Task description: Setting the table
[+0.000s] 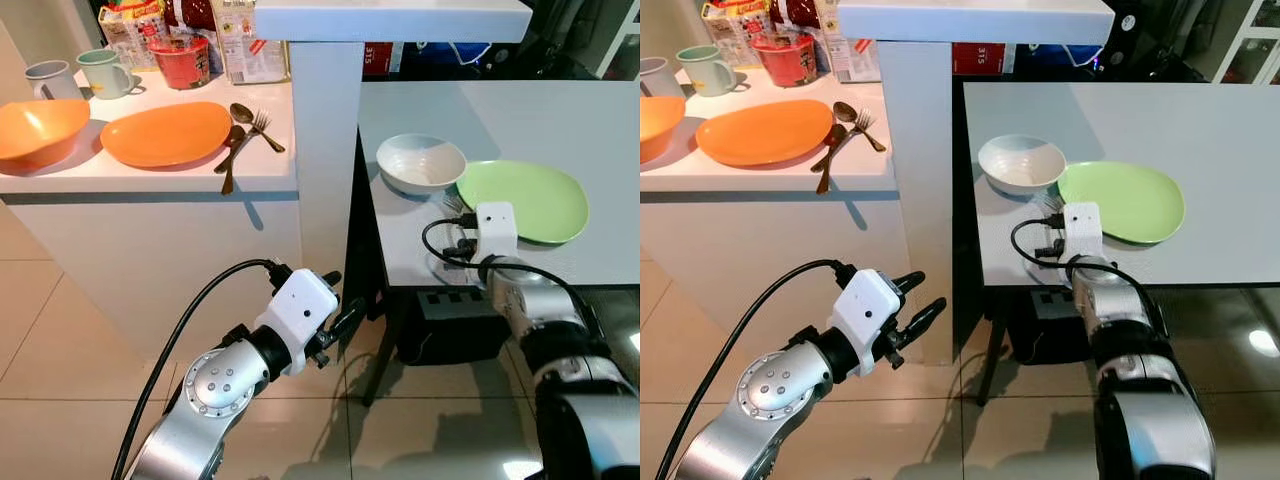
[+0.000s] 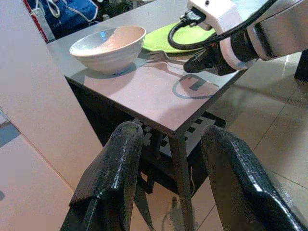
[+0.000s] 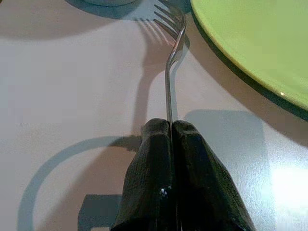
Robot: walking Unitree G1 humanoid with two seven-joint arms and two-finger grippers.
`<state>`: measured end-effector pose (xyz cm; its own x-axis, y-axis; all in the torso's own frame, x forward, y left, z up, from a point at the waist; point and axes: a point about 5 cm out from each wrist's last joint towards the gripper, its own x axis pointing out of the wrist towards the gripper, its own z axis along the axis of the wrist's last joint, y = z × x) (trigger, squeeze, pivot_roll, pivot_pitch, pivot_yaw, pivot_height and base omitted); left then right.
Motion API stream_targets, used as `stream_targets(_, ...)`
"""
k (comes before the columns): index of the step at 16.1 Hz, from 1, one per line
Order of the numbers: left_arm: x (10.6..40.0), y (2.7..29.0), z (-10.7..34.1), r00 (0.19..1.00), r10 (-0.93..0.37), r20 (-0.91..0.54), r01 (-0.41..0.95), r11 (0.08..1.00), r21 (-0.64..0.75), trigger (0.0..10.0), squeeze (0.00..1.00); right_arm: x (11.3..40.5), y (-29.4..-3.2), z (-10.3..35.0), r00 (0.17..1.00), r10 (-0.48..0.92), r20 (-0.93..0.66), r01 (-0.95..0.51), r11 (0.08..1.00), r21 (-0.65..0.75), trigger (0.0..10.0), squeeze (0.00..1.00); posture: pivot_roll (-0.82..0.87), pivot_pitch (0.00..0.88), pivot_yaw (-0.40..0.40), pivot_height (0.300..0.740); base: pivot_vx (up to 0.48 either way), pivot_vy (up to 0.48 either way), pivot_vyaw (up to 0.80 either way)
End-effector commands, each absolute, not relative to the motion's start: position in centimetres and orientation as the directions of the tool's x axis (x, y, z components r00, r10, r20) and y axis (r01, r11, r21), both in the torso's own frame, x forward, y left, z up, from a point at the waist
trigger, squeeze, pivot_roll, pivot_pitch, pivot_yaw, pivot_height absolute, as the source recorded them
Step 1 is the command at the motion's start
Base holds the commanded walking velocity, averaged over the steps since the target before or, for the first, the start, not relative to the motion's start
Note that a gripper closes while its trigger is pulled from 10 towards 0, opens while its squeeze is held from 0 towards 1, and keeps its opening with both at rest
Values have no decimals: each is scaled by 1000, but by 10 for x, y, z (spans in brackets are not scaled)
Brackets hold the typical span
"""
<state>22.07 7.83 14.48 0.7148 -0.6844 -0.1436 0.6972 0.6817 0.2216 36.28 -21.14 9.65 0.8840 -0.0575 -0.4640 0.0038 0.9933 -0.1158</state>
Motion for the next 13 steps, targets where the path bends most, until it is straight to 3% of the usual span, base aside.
stream_targets(1,218,77,148,703,-697,-141,708,669,225,10000,0,366,-212,99,888,-57,-455,1,992,-123,10000,0,-30,42,21,740,0,0,0)
stream_targets(13,217,76,148,696,-702,-152,716,660,228,10000,0,373,-216,101,891,-92,-444,29,989,-147,10000,0,-15,57,23,740,0,0,0)
